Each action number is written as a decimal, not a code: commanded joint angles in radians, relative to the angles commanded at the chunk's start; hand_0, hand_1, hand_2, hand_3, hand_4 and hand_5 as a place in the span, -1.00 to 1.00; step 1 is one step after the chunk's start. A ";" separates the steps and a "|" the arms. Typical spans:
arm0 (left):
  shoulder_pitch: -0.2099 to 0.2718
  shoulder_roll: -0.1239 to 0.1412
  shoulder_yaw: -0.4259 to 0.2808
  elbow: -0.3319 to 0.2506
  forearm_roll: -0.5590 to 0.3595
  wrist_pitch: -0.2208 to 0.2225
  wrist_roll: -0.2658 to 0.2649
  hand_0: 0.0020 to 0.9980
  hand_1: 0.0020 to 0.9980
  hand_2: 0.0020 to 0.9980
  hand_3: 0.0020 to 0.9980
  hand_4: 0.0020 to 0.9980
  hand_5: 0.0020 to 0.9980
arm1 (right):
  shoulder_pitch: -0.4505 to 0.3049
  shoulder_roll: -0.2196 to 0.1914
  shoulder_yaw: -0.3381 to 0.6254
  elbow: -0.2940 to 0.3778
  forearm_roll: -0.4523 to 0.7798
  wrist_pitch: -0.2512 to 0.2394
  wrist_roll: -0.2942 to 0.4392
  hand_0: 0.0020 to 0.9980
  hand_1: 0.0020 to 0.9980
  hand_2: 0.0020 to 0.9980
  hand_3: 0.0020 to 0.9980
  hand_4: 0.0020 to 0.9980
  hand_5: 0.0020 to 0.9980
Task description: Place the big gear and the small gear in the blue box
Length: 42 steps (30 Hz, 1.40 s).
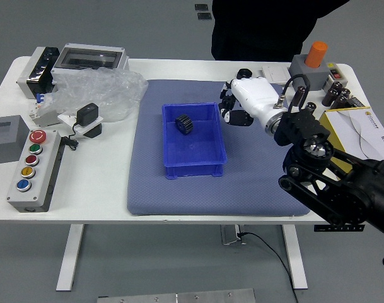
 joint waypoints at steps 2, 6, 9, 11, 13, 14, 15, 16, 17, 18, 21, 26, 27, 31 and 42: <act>0.002 -0.001 0.000 0.000 0.001 0.000 0.000 0.68 0.61 0.61 0.69 0.32 -0.52 | -0.002 0.034 -0.001 -0.002 -0.004 -0.002 -0.001 0.21 -0.20 -0.07 0.23 -0.09 -0.59; 0.003 -0.002 -0.001 0.000 0.004 -0.001 0.000 0.68 0.61 0.61 0.69 0.32 -0.51 | -0.009 0.077 -0.001 -0.009 -0.002 0.015 -0.004 0.23 -0.17 -0.06 0.25 -0.08 -0.60; 0.005 -0.001 0.000 0.000 0.003 -0.001 0.001 0.68 0.61 0.61 0.69 0.32 -0.51 | -0.013 0.094 0.005 -0.018 0.009 0.060 -0.010 0.31 0.20 0.39 0.58 0.57 -0.03; 0.006 -0.001 0.001 0.000 0.003 -0.001 0.001 0.68 0.61 0.61 0.69 0.32 -0.51 | -0.015 0.099 0.012 -0.024 0.023 0.088 -0.015 0.31 0.20 0.39 0.58 0.57 -0.03; 0.006 0.000 0.001 0.000 0.003 -0.001 0.001 0.68 0.61 0.61 0.69 0.32 -0.51 | -0.016 0.103 0.019 -0.030 0.038 0.112 -0.020 0.31 0.20 0.39 0.58 0.57 -0.03; 0.006 -0.001 0.001 0.000 0.003 -0.001 0.001 0.68 0.61 0.61 0.69 0.32 -0.51 | -0.016 0.103 0.022 -0.032 0.042 0.119 -0.022 0.31 0.20 0.39 0.58 0.57 -0.03; 0.005 -0.001 0.001 0.000 0.004 -0.001 0.001 0.68 0.61 0.62 0.69 0.32 -0.50 | -0.016 0.104 0.025 -0.034 0.045 0.124 -0.022 0.61 0.53 0.79 0.95 0.78 0.17; 0.005 -0.001 0.000 0.000 0.005 -0.001 0.001 0.68 0.61 0.62 0.69 0.32 -0.50 | -0.016 0.104 0.028 -0.037 0.049 0.129 -0.023 0.61 0.53 0.79 0.95 0.78 0.17; 0.004 -0.001 0.000 0.000 0.005 -0.001 0.001 0.68 0.61 0.62 0.69 0.32 -0.50 | -0.016 0.104 0.030 -0.038 0.051 0.132 -0.023 0.61 0.53 0.79 0.95 0.78 0.17; 0.004 -0.002 -0.001 0.000 0.006 -0.001 0.001 0.68 0.61 0.62 0.69 0.32 -0.50 | -0.016 0.104 0.032 -0.038 0.052 0.134 -0.024 0.61 0.53 0.79 0.95 0.78 0.17; 0.003 -0.002 -0.001 0.000 0.006 -0.001 0.001 0.68 0.61 0.62 0.69 0.32 -0.50 | -0.016 0.103 0.039 -0.037 0.053 0.139 -0.026 0.64 0.57 0.82 0.96 0.85 0.27; 0.004 -0.002 0.002 0.000 0.002 -0.001 0.000 0.68 0.61 0.62 0.69 0.32 -0.50 | -0.034 0.095 0.084 -0.020 0.068 0.121 -0.022 0.64 0.57 0.82 0.96 0.85 0.27; 0.005 -0.002 0.003 0.000 0.001 0.000 0.000 0.68 0.61 0.62 0.69 0.32 -0.49 | -0.042 0.090 0.102 -0.014 0.081 0.110 -0.018 0.64 0.55 0.77 0.93 0.82 0.28; 0.006 -0.003 0.006 0.000 -0.005 0.001 -0.001 0.68 0.61 0.62 0.69 0.32 -0.49 | -0.095 0.051 0.183 0.016 0.161 0.043 0.018 0.64 0.55 0.77 0.93 0.82 0.28; 0.004 -0.004 0.009 0.000 -0.012 0.003 -0.004 0.68 0.61 0.62 0.69 0.32 -0.49 | -0.261 -0.045 0.414 0.063 0.513 -0.101 0.232 0.86 0.75 0.87 0.94 0.56 0.59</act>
